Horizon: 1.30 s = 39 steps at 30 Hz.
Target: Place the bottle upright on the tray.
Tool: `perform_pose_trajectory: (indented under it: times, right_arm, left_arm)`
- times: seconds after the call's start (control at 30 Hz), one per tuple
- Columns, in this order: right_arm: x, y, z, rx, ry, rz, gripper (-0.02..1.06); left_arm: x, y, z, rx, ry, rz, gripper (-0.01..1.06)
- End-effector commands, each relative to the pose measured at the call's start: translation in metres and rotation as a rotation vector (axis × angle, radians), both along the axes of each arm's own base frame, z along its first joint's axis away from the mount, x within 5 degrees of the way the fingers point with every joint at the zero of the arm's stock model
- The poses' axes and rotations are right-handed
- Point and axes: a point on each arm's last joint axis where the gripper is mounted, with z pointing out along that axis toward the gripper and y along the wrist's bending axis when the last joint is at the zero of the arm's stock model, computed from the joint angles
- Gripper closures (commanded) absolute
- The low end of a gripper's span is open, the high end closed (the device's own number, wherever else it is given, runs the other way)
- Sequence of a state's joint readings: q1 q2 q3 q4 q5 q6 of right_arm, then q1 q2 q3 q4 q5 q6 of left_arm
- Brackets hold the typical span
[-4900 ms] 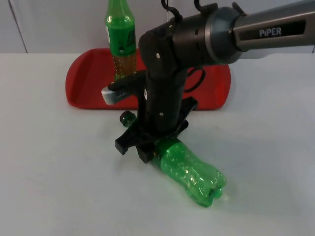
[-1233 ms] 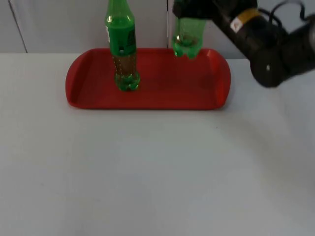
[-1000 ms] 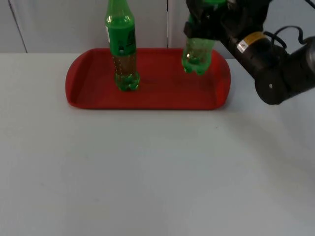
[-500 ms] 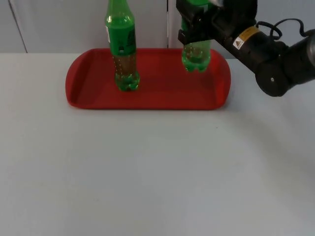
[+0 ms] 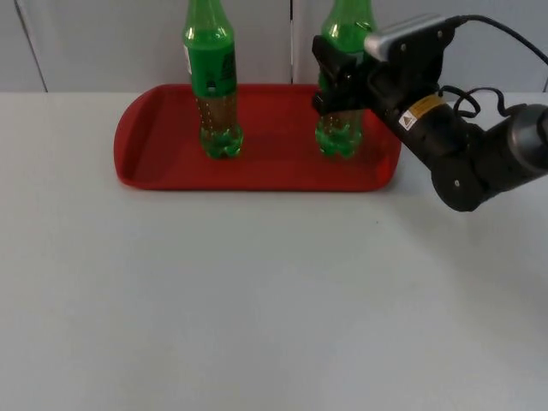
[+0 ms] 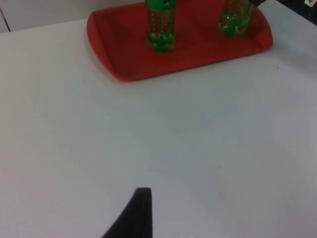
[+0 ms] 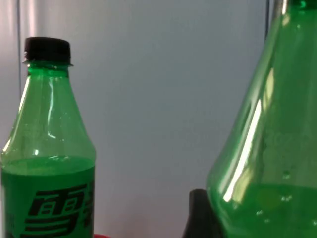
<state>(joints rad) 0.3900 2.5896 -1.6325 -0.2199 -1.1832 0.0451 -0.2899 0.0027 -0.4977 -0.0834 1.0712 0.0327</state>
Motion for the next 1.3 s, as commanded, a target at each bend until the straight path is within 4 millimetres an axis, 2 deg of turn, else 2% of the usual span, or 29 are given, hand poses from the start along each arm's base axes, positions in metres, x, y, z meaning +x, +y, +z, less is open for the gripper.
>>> perform_pose_trajectory:
  times: [0.0,0.23,1.27]
  right_arm:
    - [0.001,0.003,0.006,0.015,-0.052,0.022,1.05]
    - [0.0,0.002,-0.011,0.011,-0.019,0.019,1.05]
    - [0.0,0.003,-0.011,0.043,0.003,0.03,1.05]
  left_arm:
    - [0.0,0.0,-0.001,-0.002,0.003,-0.005,0.0]
    - [0.0,0.0,-0.001,-0.002,0.003,-0.005,0.0]
    - [0.0,0.0,-0.001,-0.002,0.003,-0.005,0.0]
